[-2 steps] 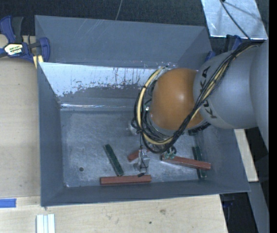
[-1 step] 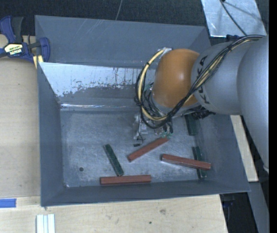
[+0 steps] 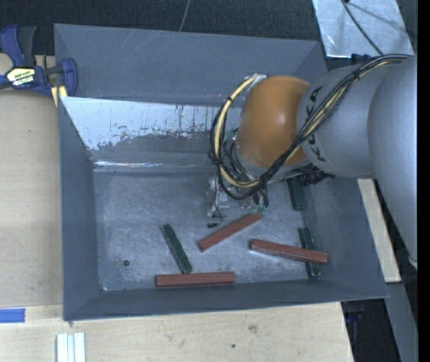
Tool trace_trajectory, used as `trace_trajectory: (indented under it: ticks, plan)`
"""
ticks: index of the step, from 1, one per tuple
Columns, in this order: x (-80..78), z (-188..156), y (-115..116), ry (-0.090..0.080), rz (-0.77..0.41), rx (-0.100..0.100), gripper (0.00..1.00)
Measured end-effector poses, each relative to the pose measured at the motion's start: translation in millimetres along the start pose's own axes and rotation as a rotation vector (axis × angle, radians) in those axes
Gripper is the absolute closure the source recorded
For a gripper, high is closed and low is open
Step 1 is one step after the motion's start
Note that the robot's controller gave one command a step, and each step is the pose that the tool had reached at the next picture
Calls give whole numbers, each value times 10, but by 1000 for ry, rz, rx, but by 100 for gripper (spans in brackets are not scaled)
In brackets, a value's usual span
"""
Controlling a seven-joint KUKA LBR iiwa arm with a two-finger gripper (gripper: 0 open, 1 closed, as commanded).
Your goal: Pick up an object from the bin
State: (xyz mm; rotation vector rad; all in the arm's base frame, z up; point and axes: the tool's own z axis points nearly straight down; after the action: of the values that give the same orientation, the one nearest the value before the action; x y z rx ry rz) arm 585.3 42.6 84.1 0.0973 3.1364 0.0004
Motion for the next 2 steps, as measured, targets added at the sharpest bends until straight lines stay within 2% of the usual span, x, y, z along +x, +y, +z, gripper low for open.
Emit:
trace_trajectory:
  ticks: [1, 2]
  plan:
    - [388, -434, -89, 12, 2, 2, 100]
    - [350, -764, -128, 0, -2, 0, 100]
